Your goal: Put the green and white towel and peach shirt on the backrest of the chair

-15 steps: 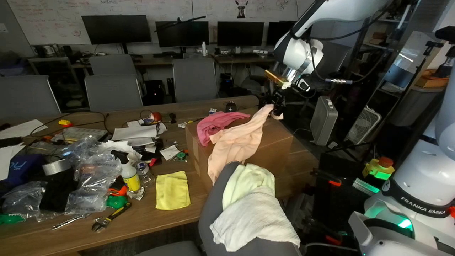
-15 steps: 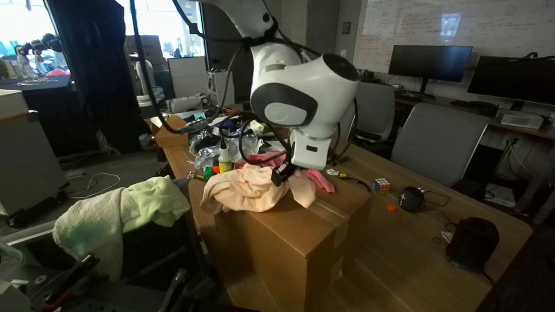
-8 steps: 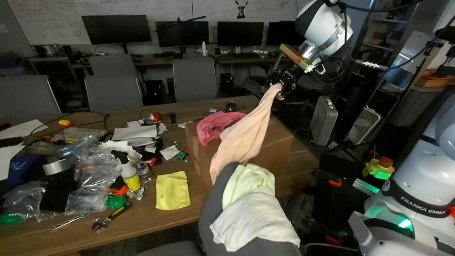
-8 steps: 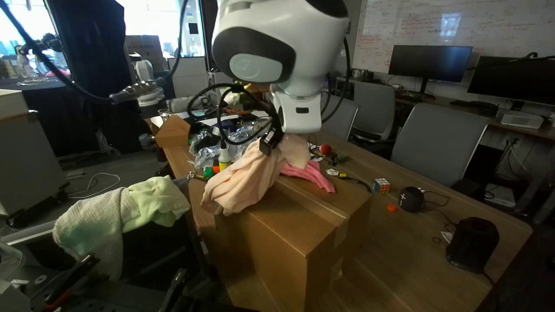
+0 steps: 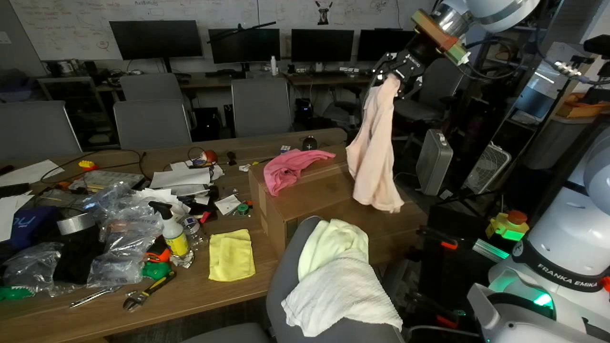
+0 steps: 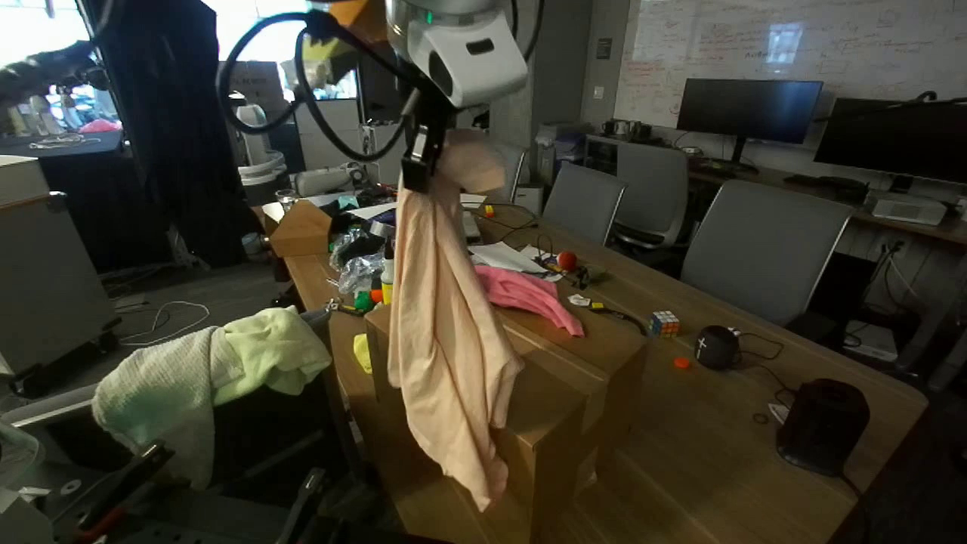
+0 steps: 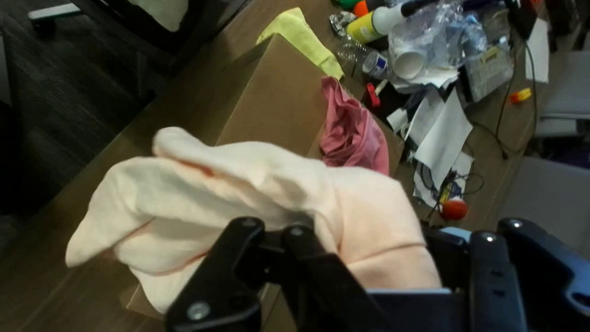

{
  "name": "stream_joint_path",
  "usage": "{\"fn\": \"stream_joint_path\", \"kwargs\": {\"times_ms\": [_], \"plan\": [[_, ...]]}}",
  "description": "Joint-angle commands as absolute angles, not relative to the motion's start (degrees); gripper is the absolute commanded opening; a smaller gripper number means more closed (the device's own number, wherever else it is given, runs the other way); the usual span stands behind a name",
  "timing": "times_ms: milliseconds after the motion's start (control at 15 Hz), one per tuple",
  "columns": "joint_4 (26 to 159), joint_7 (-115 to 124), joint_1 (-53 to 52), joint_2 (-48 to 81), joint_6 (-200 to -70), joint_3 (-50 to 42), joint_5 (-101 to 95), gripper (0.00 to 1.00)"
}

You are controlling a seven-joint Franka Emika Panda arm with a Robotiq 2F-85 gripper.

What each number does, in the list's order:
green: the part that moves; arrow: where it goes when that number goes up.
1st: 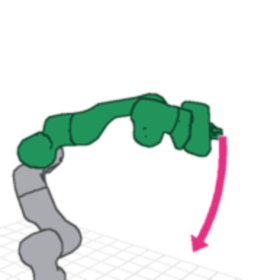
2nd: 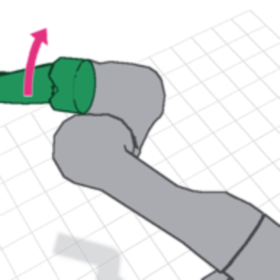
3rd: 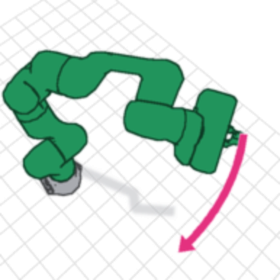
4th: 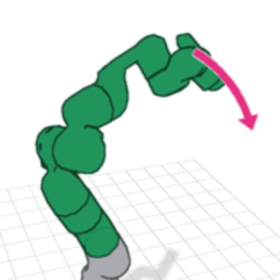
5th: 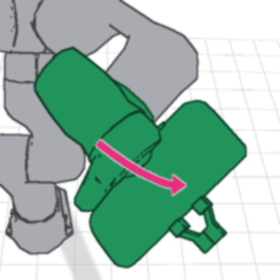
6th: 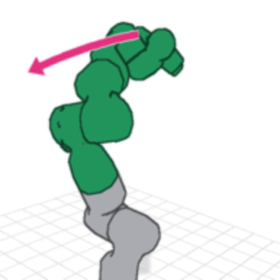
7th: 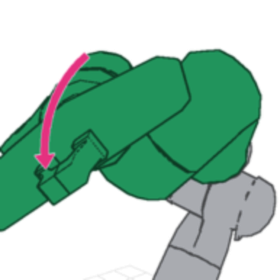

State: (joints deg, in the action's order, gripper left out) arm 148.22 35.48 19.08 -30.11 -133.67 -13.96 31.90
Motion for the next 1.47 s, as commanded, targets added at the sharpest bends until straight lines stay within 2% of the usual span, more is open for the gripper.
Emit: {"fn": "stream_joint_path", "kwargs": {"times_ms": [0, 600, 1067, 1400], "plan": [[151.42, 32.44, 19.51, -40.98, -125.77, -11.94, 26.88, 0.0], [151.96, 22.65, 16.37, -47.93, -103.34, -6.91, 20.4, 0.0], [151.93, 10.83, 13.28, -47.93, -95.35, -5.12, 11.06, 0.0], [148.0, 8.48, 7.85, -44.94, -93.06, 0.1, 6.68, 0.0]]}}
